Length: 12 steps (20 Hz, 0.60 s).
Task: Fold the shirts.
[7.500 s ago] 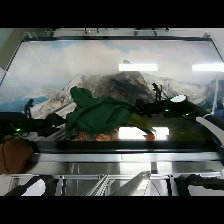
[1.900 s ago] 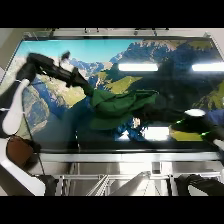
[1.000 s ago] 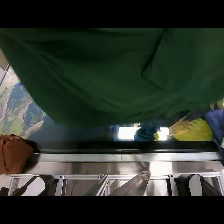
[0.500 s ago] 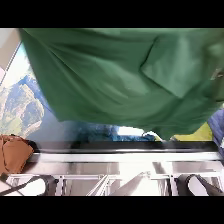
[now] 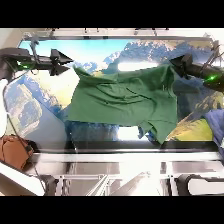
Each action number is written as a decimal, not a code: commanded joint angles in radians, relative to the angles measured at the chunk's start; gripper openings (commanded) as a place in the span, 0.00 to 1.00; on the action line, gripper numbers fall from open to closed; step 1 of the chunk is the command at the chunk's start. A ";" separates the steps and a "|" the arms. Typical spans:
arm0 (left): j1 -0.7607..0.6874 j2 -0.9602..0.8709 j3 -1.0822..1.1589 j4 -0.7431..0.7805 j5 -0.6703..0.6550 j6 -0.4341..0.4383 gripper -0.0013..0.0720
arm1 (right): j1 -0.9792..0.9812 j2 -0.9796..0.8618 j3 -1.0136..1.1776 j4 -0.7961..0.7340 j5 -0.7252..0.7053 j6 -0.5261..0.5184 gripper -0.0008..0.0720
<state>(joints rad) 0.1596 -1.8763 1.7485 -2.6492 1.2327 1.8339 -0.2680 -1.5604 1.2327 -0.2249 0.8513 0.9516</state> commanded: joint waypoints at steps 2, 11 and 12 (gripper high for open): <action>0.036 -0.109 0.142 0.015 0.186 0.011 0.99 | -0.142 -0.031 0.001 -0.024 0.175 -0.012 0.64; 0.058 0.088 -0.298 0.512 0.323 -0.009 0.99 | -0.398 0.196 -0.327 -0.329 0.368 0.012 0.60; 0.060 0.107 -0.357 0.541 0.277 -0.009 0.99 | -0.397 0.222 -0.367 -0.327 0.340 0.008 0.60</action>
<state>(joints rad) 0.2180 -1.8355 1.5612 -2.2860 1.5810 1.8282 -0.6308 -1.4139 0.9928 -0.5022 1.2095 0.9863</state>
